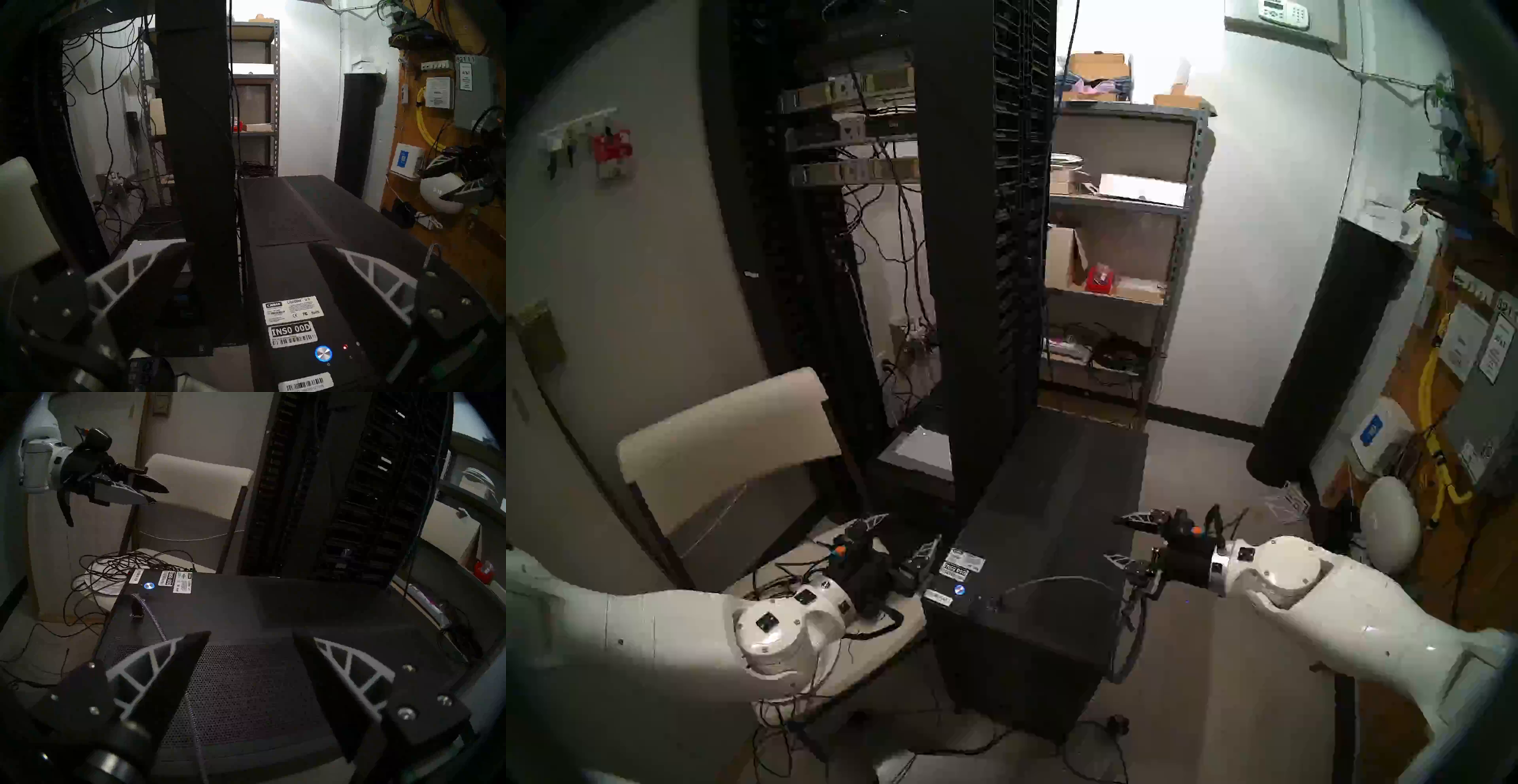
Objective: Insert the cable into the workstation's USB slot
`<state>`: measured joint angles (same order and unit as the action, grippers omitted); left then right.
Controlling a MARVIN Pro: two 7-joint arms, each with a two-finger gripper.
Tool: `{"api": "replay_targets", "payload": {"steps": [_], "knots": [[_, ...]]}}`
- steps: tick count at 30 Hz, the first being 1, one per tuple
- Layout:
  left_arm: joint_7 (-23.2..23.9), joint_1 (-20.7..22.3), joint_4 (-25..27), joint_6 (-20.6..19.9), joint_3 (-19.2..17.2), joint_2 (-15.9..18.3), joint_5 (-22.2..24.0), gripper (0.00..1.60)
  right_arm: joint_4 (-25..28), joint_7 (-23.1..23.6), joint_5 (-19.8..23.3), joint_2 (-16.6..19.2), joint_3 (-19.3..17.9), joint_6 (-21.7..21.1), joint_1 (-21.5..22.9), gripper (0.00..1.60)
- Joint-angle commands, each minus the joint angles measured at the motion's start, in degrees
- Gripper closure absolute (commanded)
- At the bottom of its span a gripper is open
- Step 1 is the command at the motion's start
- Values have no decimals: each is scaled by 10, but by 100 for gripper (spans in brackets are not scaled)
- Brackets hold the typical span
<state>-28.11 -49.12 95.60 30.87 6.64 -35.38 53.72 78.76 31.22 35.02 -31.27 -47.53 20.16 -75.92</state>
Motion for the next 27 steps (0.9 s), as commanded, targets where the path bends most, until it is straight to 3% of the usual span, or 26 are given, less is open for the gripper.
{"api": "replay_targets", "payload": {"steps": [1, 27], "knots": [[0, 7, 6, 8, -7, 2, -2, 0, 8, -16, 10, 0, -14, 6, 5, 0], [0, 7, 6, 9, -8, 2, -2, 0, 9, -20, 10, 1, -14, 6, 4, 0]]}}
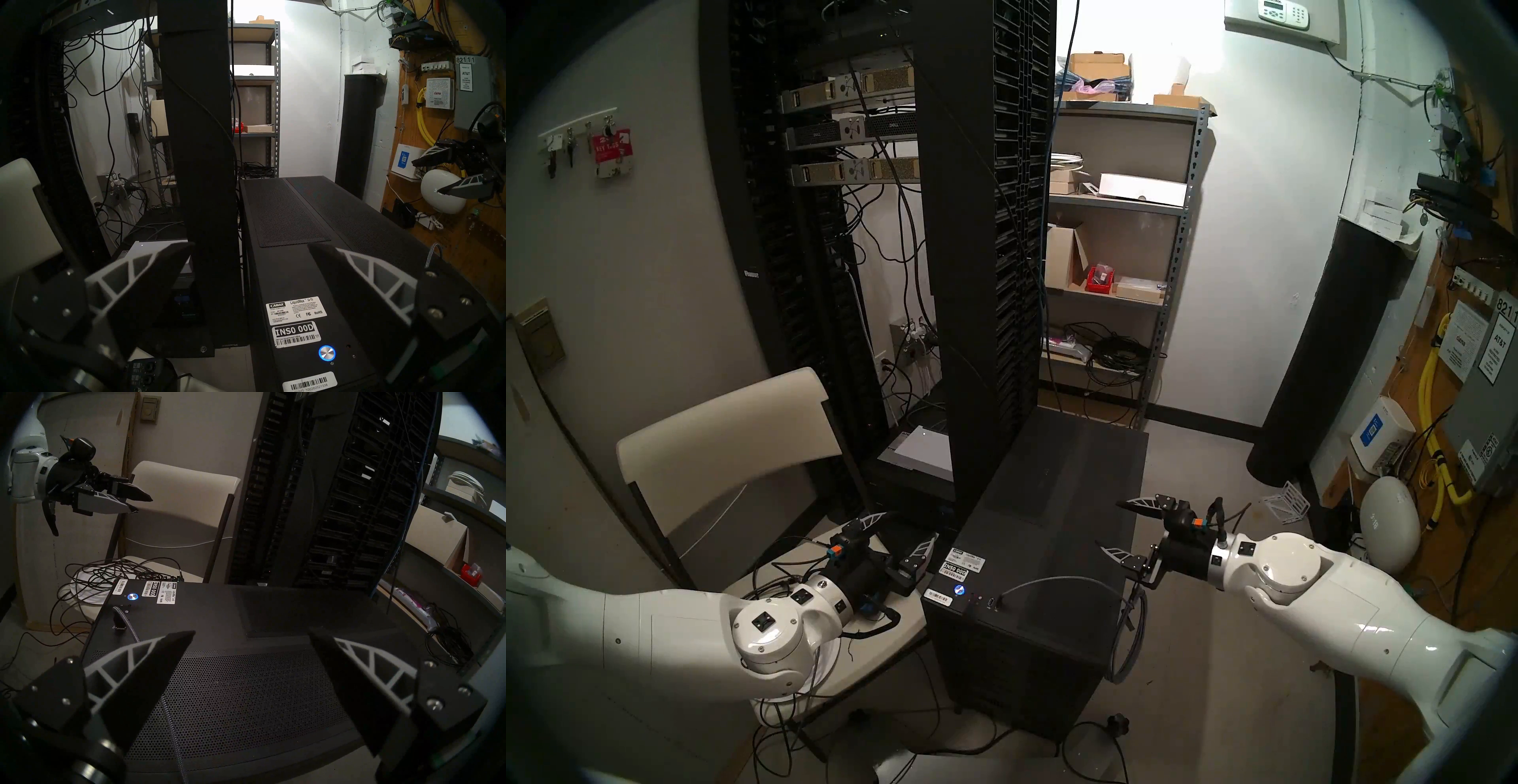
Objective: Insert the cable into the workstation's USB slot
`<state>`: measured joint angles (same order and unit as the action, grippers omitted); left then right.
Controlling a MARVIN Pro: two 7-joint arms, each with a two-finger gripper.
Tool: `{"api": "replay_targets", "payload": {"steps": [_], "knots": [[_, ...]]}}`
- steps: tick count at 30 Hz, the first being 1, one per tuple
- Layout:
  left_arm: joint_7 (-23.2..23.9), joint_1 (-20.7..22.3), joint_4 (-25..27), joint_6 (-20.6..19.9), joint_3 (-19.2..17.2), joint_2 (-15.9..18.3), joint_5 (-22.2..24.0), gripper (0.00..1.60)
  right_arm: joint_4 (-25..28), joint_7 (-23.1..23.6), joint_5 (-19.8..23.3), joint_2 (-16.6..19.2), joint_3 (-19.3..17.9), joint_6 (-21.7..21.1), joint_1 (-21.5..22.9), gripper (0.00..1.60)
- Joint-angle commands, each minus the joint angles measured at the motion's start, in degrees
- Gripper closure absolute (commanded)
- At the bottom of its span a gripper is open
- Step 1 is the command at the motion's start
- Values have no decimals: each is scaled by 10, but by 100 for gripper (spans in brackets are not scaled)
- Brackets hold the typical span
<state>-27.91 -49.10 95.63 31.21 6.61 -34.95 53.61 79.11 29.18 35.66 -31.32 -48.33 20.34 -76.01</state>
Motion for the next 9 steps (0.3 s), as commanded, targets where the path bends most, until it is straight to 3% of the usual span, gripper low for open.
{"api": "replay_targets", "payload": {"steps": [1, 9], "knots": [[-2, 6, 5, 5, -7, -2, -1, 0, 6, 1, 4, 2, -6, 4, 5, 0], [-2, 7, 5, 5, -7, -2, -1, 0, 6, 0, 4, 2, -6, 4, 5, 0]]}}
